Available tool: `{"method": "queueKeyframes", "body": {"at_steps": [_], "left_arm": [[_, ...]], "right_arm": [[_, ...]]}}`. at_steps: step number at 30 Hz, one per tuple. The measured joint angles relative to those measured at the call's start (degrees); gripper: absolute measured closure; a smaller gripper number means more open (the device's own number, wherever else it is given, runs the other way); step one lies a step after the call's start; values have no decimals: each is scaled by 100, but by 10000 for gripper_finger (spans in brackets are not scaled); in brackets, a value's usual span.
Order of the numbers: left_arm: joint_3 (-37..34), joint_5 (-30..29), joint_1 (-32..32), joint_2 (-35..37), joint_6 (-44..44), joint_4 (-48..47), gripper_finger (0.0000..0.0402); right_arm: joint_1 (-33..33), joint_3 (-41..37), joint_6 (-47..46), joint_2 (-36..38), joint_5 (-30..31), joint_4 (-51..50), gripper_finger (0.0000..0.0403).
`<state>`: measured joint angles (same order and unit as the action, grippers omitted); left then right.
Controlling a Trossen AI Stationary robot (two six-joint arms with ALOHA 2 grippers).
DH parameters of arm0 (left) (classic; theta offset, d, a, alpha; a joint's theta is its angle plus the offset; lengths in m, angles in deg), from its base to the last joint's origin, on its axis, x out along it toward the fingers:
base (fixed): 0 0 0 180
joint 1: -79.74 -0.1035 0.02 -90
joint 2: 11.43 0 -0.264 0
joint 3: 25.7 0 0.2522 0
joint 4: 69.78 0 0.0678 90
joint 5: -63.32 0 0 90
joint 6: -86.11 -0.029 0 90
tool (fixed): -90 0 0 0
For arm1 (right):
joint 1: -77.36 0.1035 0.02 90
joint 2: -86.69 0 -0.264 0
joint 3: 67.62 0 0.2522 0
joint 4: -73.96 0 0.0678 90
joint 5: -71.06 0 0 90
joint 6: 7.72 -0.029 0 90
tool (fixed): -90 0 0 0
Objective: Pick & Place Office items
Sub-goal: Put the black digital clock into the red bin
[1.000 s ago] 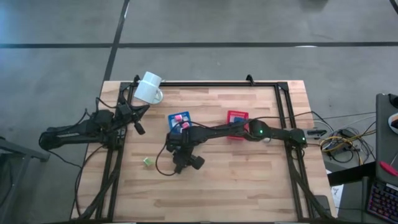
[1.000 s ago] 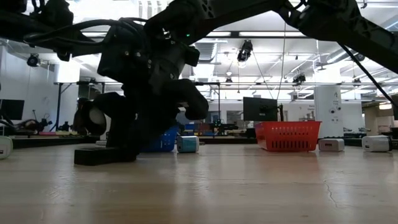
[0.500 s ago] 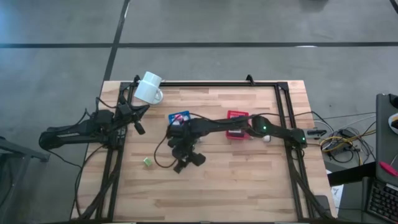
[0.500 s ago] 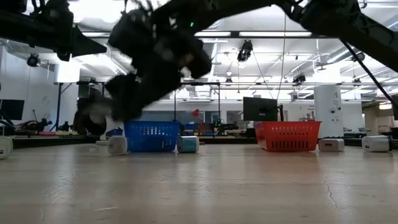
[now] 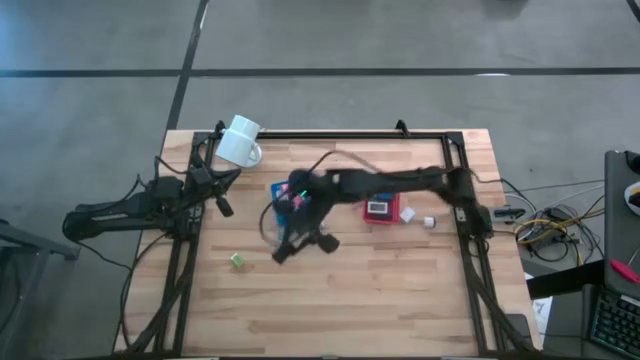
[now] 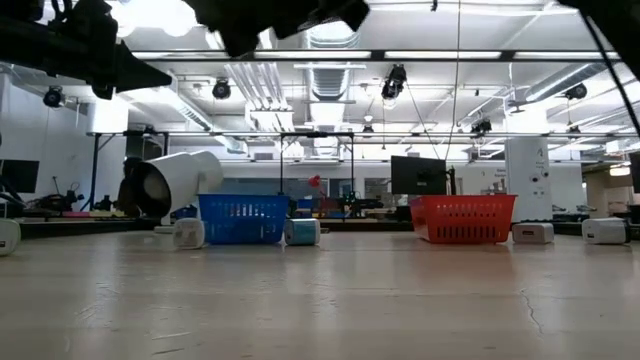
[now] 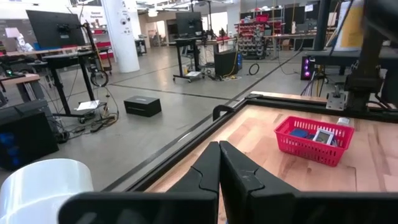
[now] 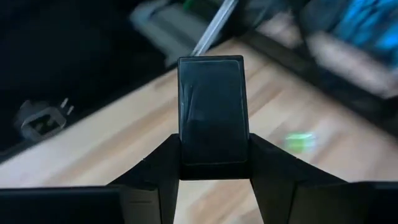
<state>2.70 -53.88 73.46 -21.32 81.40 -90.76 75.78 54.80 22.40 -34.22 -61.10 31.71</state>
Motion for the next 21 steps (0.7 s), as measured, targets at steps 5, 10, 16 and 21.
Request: {"method": "queueKeyframes", "body": {"at_steps": [5,10,16,21], "left_arm": [[-1,17,0,-2,24,-34,394],[-1,17,2,-2,24,-35,394],[-1,17,2,-2,24,-33,394],[1,17,2,-2,25,-33,394]], "right_arm": [[-473,-1726,-775,1221,359,1654,256],[-889,-3477,-1332,2284,1394,2799,256],[-1093,-5338,-1857,3439,2527,4029,256],[-1069,-6657,-2185,4237,3240,4843,256]]}}
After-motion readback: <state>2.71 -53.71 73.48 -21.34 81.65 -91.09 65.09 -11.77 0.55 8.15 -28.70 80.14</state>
